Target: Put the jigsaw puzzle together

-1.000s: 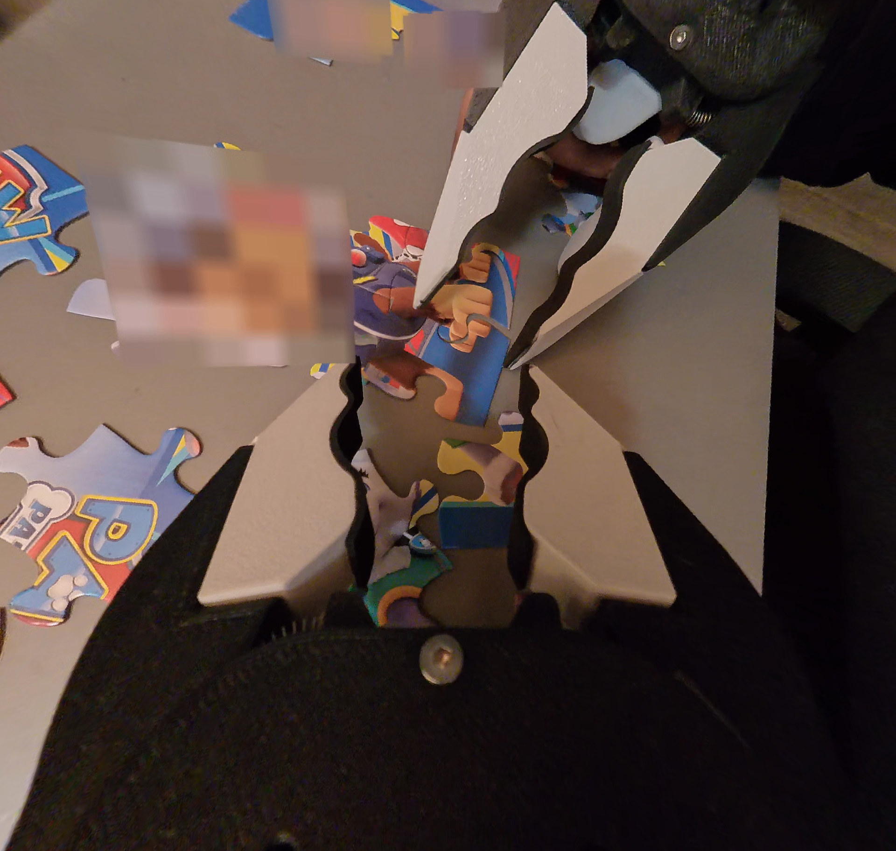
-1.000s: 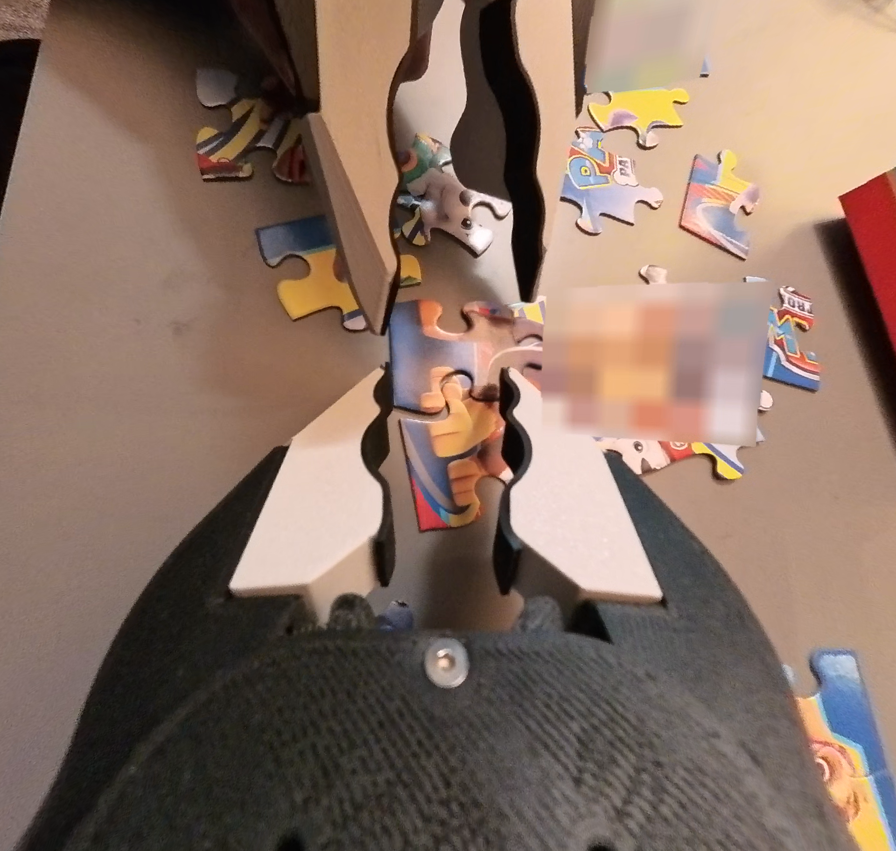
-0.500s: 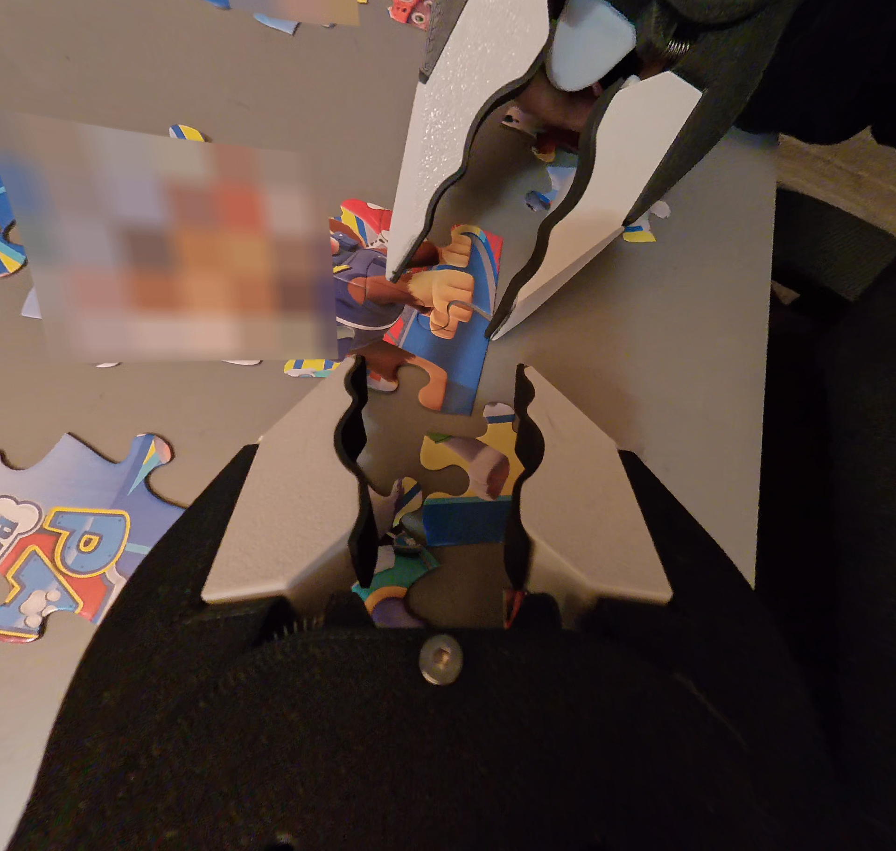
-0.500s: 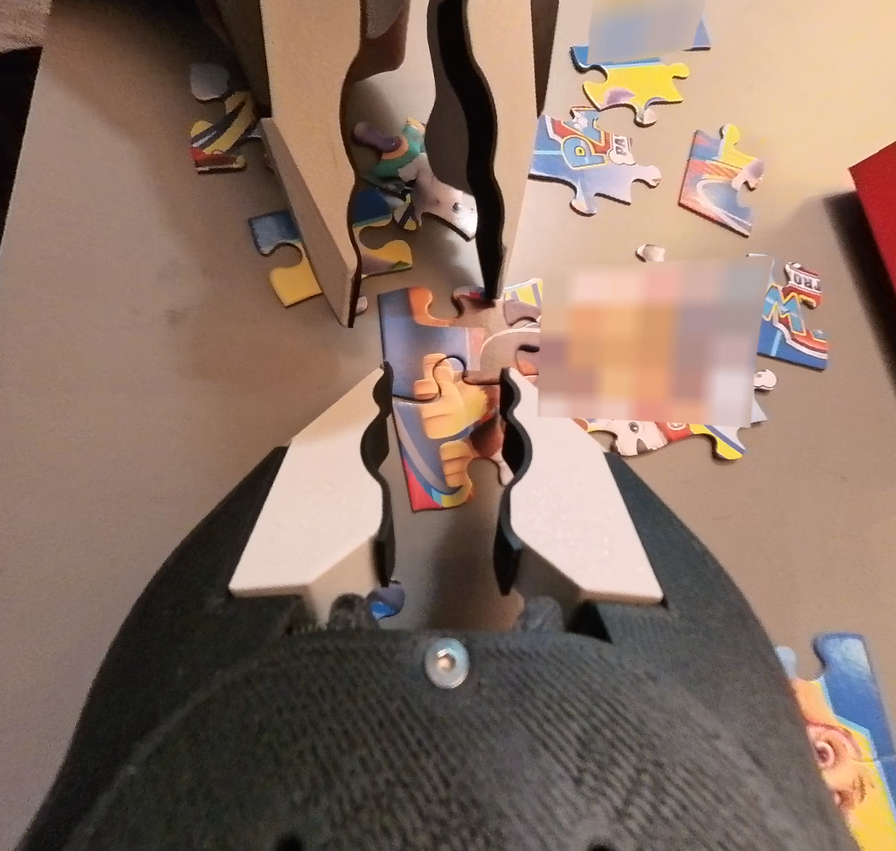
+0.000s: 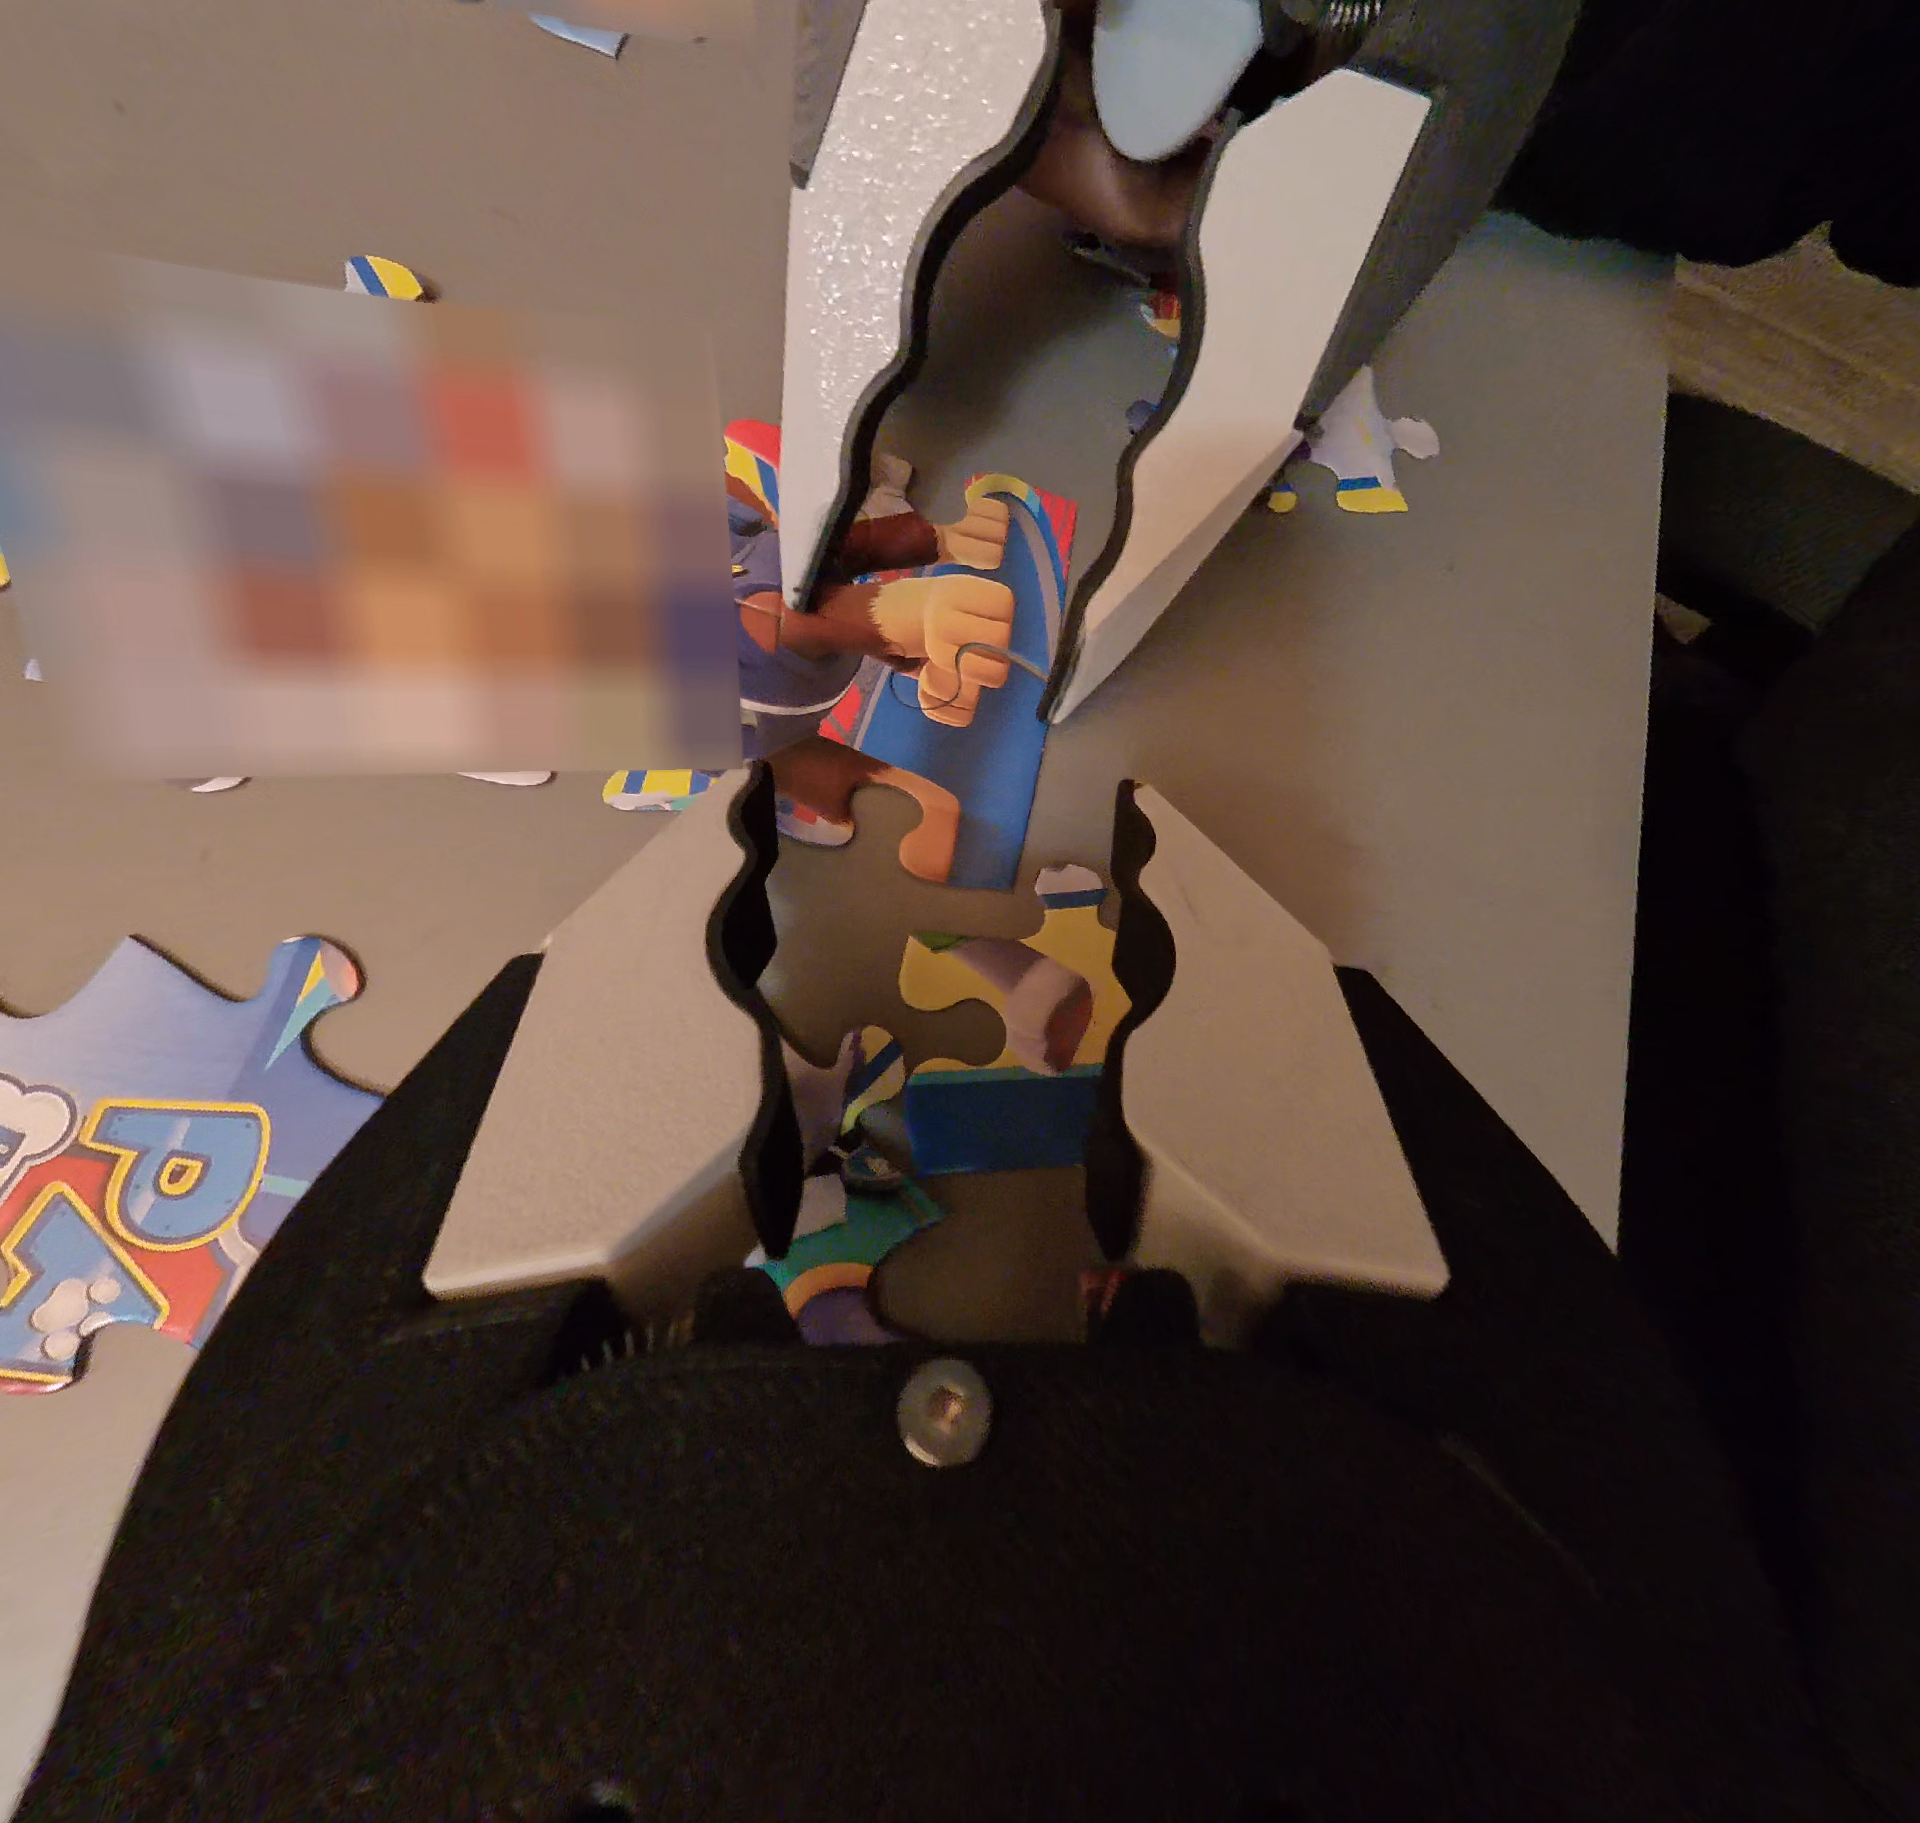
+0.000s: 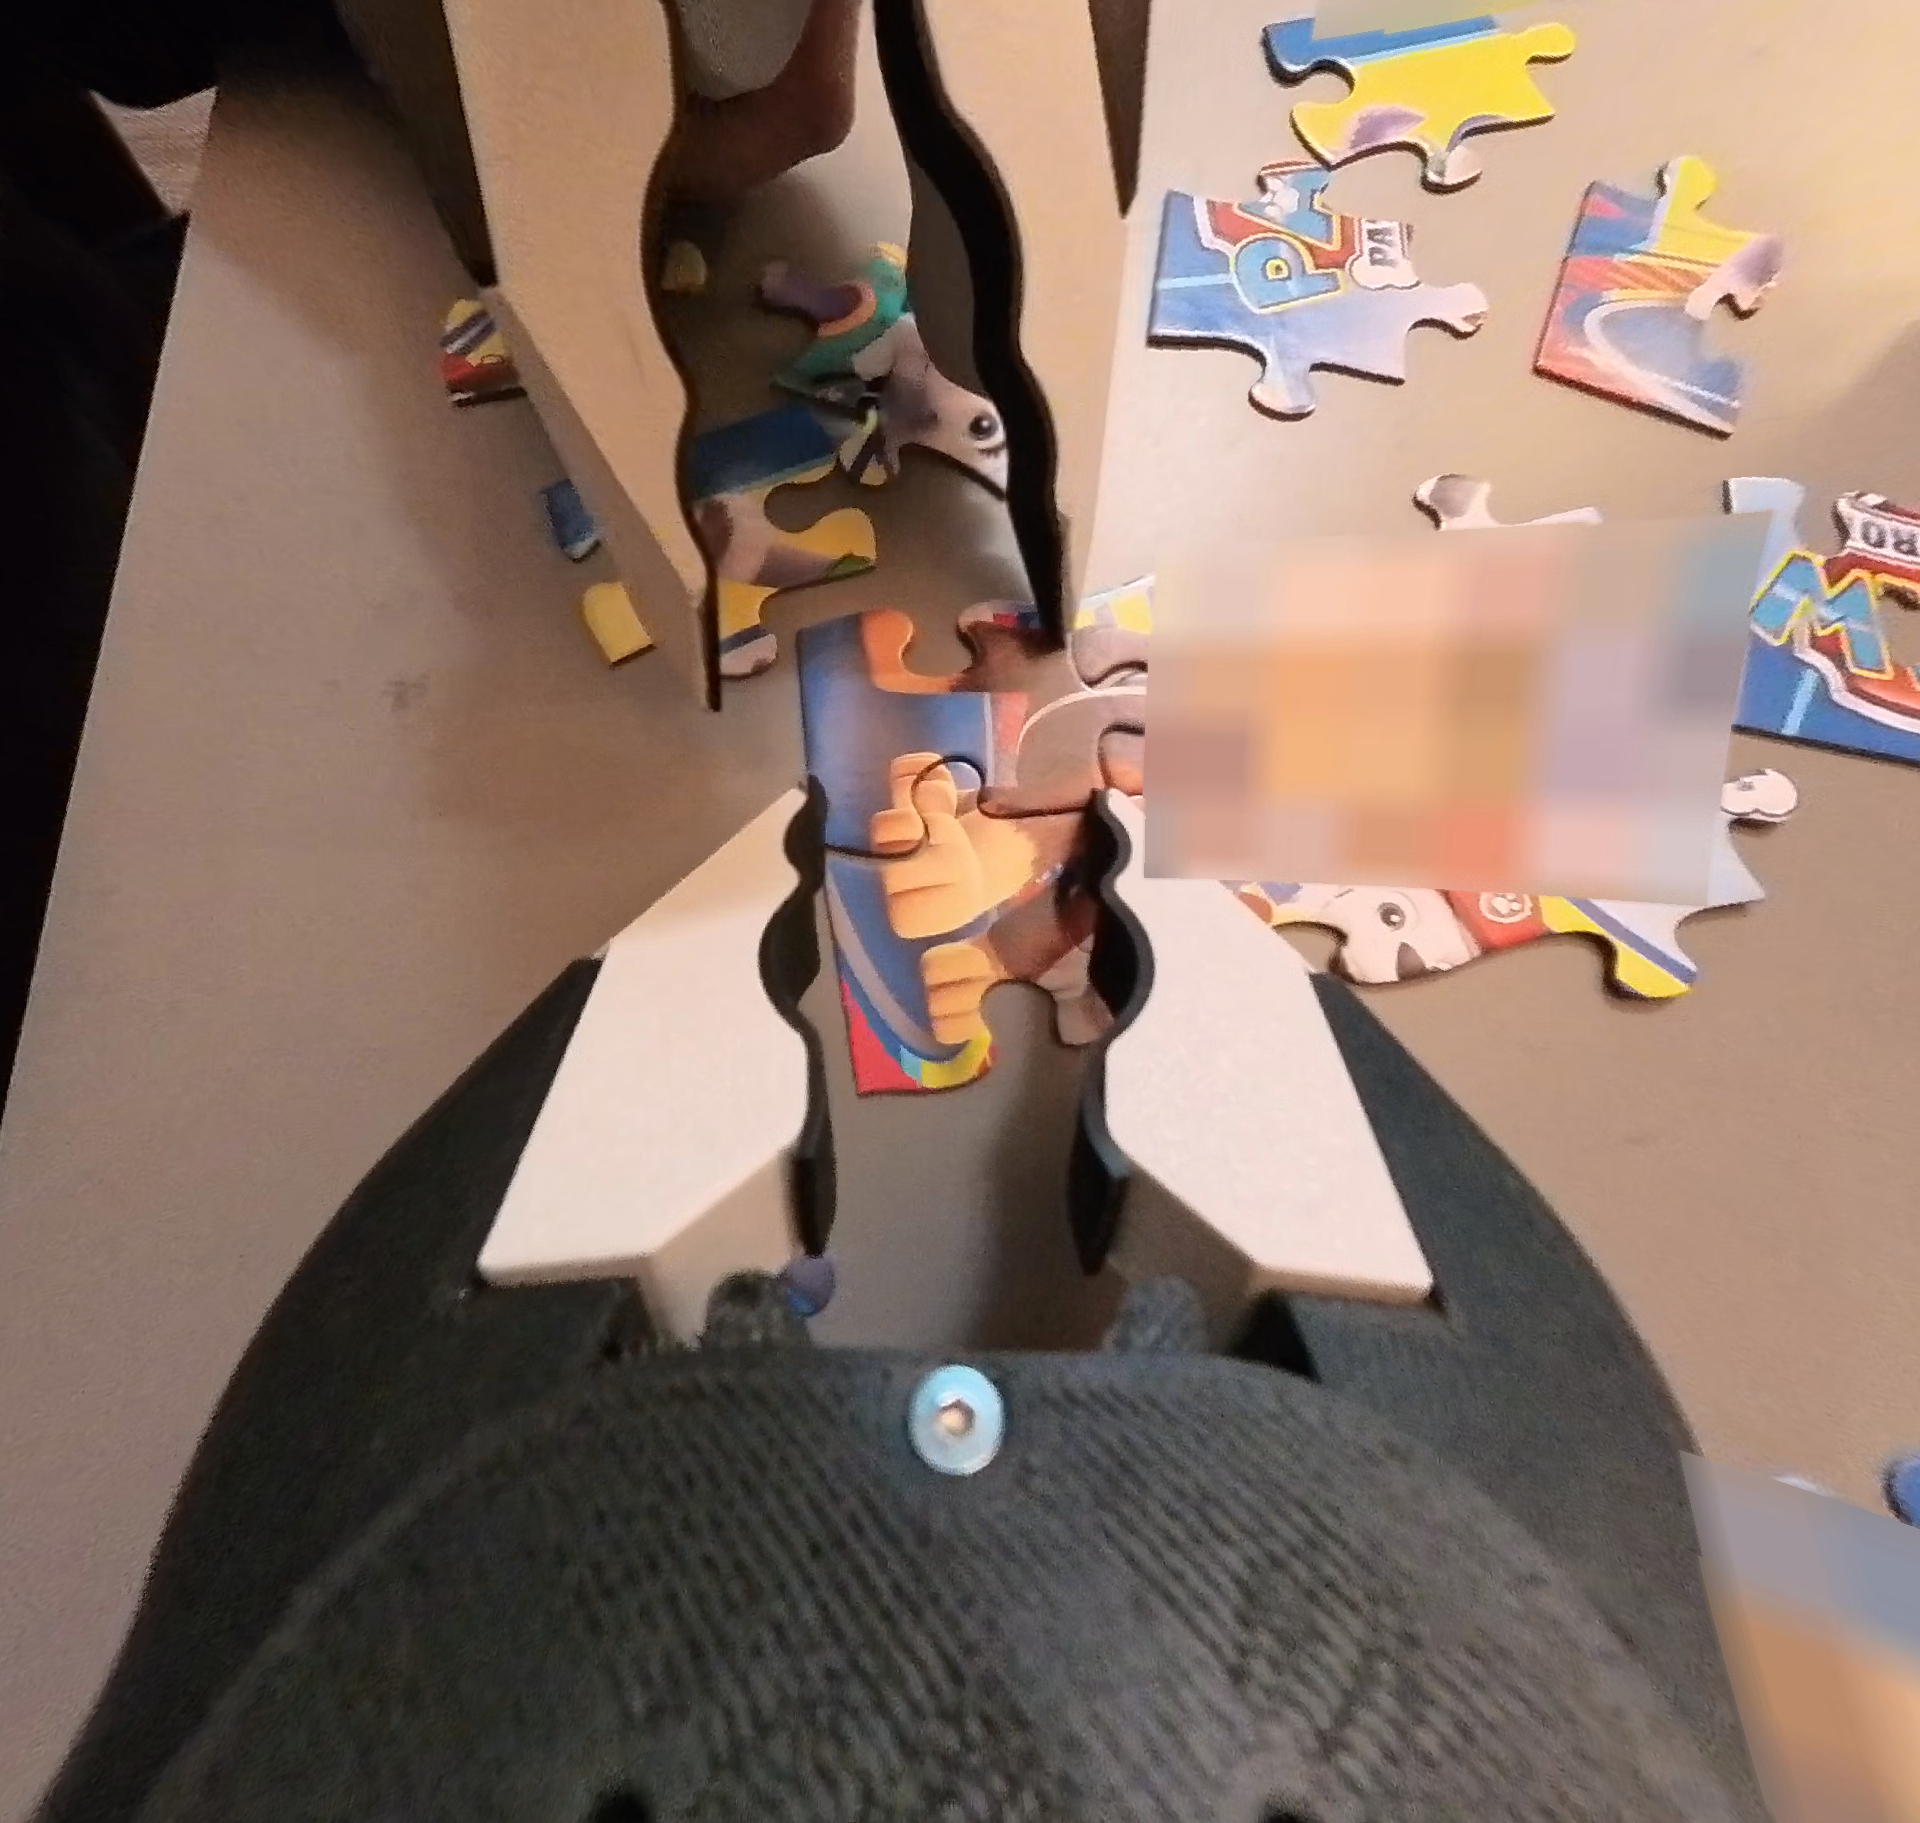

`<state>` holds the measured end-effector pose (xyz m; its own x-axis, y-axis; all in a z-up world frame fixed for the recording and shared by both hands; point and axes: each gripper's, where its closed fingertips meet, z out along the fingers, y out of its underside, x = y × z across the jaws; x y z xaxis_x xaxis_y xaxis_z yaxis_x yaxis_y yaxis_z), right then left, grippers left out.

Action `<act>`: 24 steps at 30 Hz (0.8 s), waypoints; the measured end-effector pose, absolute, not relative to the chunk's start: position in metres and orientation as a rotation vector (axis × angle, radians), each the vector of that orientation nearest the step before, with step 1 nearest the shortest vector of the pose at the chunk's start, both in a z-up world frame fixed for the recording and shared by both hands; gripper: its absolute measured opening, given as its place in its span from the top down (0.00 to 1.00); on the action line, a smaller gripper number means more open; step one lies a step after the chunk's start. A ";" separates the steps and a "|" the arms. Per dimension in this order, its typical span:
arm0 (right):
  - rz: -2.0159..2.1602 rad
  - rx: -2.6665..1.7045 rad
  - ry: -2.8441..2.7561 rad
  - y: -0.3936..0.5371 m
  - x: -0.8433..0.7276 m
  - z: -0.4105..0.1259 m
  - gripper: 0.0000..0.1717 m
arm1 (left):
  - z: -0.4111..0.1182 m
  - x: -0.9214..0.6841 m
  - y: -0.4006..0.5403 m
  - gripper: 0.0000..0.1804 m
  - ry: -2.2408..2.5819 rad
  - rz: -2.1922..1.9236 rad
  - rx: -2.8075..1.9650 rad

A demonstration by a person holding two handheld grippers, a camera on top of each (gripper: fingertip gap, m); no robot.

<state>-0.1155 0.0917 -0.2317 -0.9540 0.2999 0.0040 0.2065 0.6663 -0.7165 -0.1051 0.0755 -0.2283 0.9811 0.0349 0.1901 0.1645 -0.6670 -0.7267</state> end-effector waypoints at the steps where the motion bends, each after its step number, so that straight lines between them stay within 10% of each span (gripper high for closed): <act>1: 1.163 -0.418 -2.764 0.092 -0.116 -0.232 0.71 | -0.228 -0.105 0.075 0.65 -0.141 -0.205 -2.298; 24: 1.160 -0.399 -2.784 0.090 -0.119 -0.232 0.72 | -0.229 -0.106 0.079 0.65 -0.147 -0.200 -2.306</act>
<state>-0.1194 0.0900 -0.2320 -0.9608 0.2772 -0.0089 0.2015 0.6756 -0.7092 -0.1059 0.0792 -0.2288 0.9807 0.0423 0.1908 0.1690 -0.6738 -0.7193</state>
